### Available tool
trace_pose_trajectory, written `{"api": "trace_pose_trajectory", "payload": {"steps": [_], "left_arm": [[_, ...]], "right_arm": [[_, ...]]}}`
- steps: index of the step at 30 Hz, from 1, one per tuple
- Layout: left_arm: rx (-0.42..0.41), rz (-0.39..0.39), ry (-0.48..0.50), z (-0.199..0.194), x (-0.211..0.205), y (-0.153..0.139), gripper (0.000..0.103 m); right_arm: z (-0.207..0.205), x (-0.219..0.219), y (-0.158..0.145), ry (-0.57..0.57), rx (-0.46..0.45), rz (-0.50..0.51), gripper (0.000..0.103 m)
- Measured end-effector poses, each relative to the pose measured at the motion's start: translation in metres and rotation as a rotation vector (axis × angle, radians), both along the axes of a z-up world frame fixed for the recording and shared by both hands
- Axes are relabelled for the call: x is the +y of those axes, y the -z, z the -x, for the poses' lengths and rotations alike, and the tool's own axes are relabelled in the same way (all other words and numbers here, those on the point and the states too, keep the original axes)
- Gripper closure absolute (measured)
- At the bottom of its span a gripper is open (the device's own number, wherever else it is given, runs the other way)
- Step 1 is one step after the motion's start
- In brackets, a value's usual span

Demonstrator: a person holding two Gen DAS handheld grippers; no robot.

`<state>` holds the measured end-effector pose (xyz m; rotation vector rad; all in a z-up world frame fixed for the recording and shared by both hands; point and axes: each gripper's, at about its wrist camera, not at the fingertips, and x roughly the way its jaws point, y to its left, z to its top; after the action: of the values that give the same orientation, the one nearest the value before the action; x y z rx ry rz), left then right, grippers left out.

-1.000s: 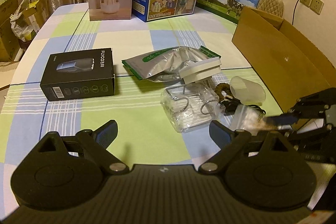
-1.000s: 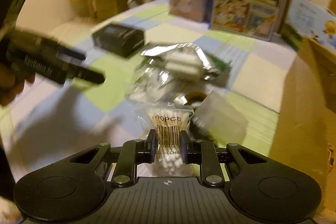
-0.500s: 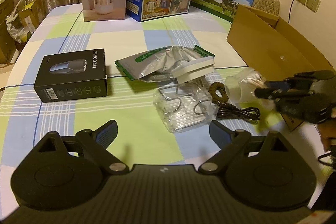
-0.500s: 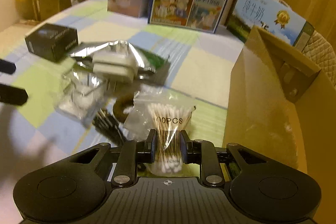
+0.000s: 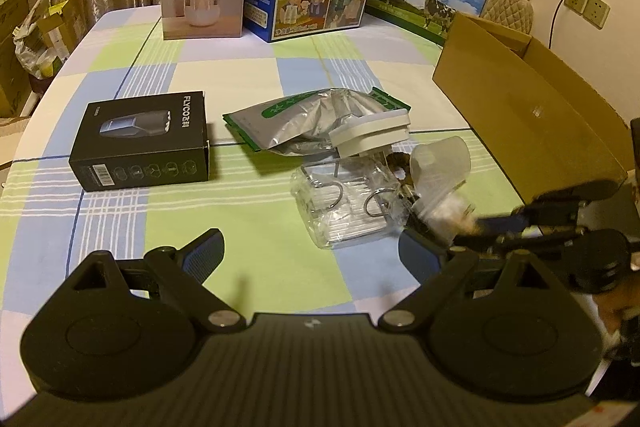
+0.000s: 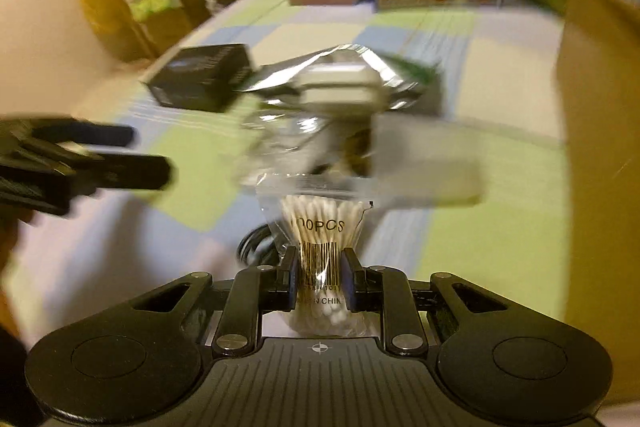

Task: Organize objects
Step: 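Grasp the black USB cable with the left tool while the right tool holds the swab bag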

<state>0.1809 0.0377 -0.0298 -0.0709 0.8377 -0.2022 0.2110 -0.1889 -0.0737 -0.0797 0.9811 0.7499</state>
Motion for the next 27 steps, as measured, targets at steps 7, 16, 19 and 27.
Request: {"api": "trace_pose_trajectory", "payload": {"steps": [7, 16, 19, 27], "left_arm": [[0.02, 0.019, 0.037, -0.001, -0.009, 0.005, 0.02], [0.065, 0.025, 0.157, -0.012, -0.058, 0.019, 0.064], [0.08, 0.011, 0.184, -0.017, -0.072, 0.027, 0.07], [0.105, -0.047, 0.186, -0.028, -0.089, 0.043, 0.083]], "right_arm": [[-0.01, -0.03, -0.019, 0.167, -0.005, -0.066, 0.085], [-0.015, -0.038, -0.026, 0.202, -0.01, -0.11, 0.085], [-0.017, -0.041, -0.025, 0.211, 0.006, -0.126, 0.085], [-0.017, -0.043, -0.027, 0.208, 0.006, -0.136, 0.085]]}}
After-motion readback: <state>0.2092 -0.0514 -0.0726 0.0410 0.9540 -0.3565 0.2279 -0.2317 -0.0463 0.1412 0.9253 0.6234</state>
